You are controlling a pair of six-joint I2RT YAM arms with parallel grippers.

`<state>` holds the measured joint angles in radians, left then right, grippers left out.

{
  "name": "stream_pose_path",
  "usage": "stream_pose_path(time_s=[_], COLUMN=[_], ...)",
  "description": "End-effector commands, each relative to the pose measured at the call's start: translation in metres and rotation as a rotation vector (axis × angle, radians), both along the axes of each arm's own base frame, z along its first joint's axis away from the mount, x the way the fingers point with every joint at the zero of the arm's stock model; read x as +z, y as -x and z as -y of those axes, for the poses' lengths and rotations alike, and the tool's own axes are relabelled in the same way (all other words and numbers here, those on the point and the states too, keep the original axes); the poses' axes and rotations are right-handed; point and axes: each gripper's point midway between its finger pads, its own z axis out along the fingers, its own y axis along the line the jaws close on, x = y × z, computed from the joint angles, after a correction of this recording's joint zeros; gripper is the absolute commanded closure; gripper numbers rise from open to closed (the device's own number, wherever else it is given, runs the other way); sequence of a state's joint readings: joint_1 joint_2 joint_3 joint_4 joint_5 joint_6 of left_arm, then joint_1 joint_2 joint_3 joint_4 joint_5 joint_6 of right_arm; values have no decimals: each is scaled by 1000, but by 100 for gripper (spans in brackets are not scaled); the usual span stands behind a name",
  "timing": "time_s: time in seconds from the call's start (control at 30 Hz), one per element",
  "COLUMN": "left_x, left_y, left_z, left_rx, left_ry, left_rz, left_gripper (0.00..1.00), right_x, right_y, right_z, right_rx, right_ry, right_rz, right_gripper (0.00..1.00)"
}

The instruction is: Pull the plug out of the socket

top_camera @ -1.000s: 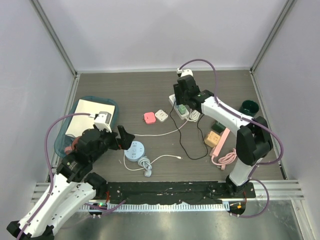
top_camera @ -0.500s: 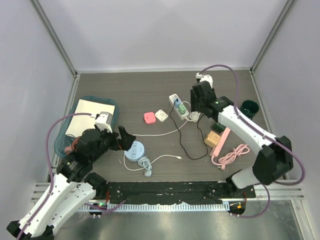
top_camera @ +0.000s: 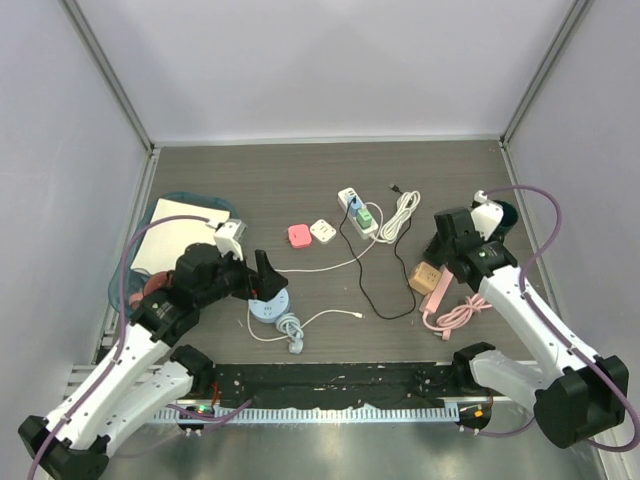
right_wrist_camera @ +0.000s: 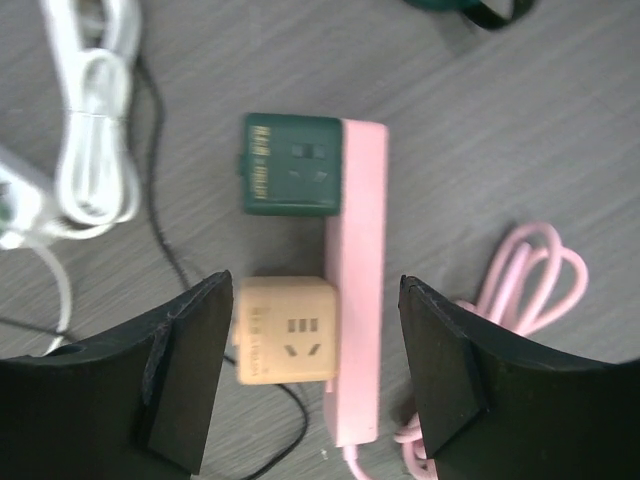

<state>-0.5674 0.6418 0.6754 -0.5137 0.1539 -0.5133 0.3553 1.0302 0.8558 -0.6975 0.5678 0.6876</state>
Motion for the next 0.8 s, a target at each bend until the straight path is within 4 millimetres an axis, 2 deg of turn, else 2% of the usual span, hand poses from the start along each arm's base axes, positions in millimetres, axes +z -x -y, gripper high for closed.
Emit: stream_pose_path(time_s=[0.0, 0.2, 0.4, 0.6, 0.77], left_x=[39, 36, 18, 10, 8], left_y=[-3, 1, 8, 9, 7], left_z=[17, 16, 10, 8, 14], left_rx=[-47, -41, -31, -33, -62], left_ry=[102, 117, 106, 75, 68], left_rz=[57, 50, 27, 7, -15], left_gripper=[6, 7, 8, 9, 9], right_x=[-22, -49, -69, -86, -102], right_y=[11, 15, 13, -8, -12], right_z=[25, 38, 48, 40, 30], right_rx=[-128, -171, -202, -147, -122], right_ry=[5, 14, -3, -43, -88], right_rz=[-35, -80, -69, -64, -102], right_gripper=[28, 27, 27, 29, 30])
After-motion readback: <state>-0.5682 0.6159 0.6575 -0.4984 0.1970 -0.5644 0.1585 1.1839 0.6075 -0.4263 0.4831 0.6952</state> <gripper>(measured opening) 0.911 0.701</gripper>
